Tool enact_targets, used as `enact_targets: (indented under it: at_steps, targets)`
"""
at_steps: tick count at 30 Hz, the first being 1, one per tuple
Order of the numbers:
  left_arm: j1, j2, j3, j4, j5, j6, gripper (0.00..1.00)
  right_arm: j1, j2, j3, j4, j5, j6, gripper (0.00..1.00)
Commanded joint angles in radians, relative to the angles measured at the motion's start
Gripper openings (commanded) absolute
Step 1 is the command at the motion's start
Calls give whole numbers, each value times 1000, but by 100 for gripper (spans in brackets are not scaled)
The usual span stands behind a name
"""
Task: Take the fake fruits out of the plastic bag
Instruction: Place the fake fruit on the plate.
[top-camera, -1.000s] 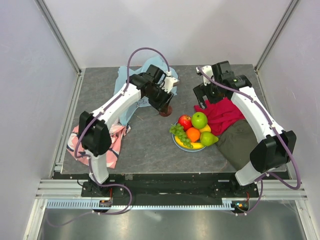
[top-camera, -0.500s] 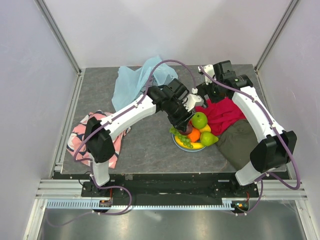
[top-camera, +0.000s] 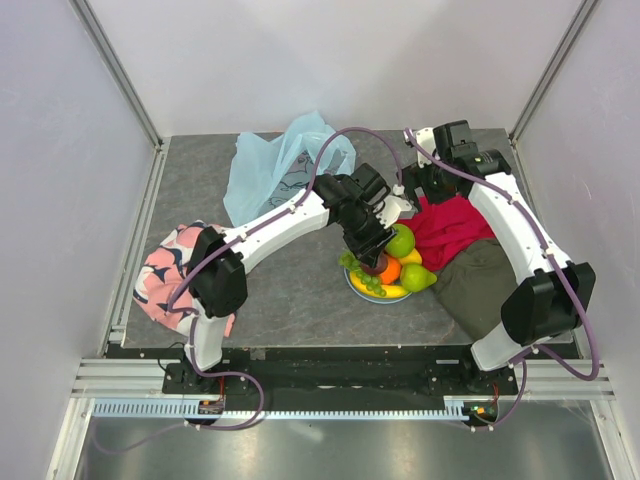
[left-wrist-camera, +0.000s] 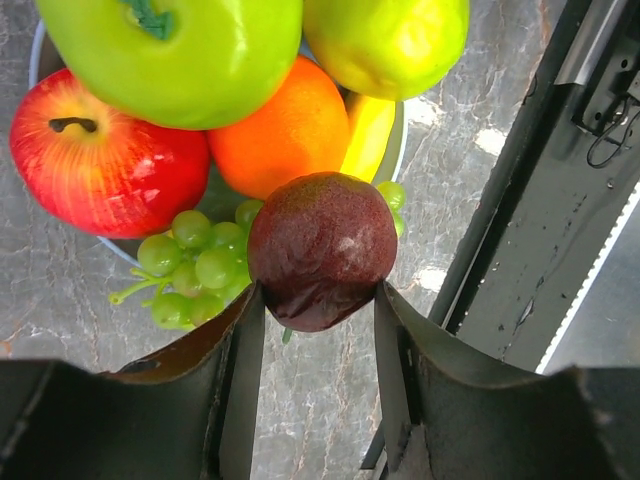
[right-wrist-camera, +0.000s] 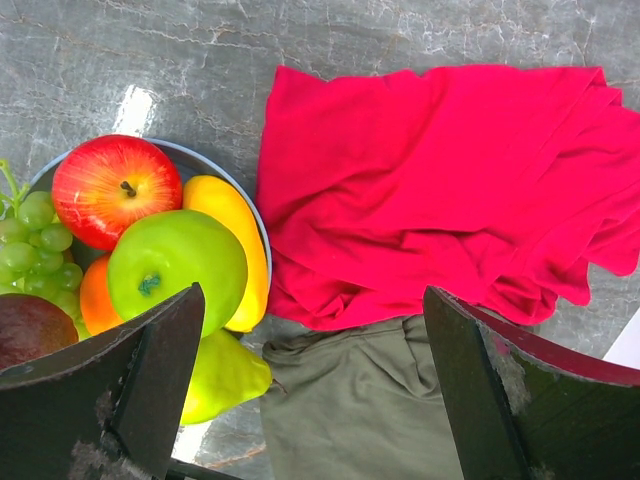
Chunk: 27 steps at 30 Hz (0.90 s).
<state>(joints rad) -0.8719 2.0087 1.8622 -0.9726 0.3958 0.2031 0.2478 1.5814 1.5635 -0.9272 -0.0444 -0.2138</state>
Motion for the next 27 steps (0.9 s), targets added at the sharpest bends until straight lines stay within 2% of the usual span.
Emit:
enact_targets:
  at_steps: [1,5,10,15,18,20,21,23,27]
  targets:
    - [1,22,58,20,-40,-4,49,5,-40,-13,2,-22,-2,98]
    - [-1,25,61,23,-57,-10,64,2,-37,-8,5,-22,-2,98]
    - [1,32,74,32,-63,-33,75,-4,-26,4,2,-22,-4,98]
    - [-1,12,95,35,-77,-37,79,-5,-23,12,2,-17,-7,98]
    - [5,-30,104,28,-101,-25,84,-10,-20,20,4,-8,-15,98]
    - [16,-62,103,26,-110,-16,96,-18,-12,30,4,6,-19,98]
    - [33,-94,101,28,-115,-13,98,-18,-9,35,7,12,-19,98]
    - [56,-117,101,29,-126,-14,99,-24,-3,52,17,35,-16,98]
    - [175,-168,114,31,-129,-30,99,-24,3,92,47,89,10,98]
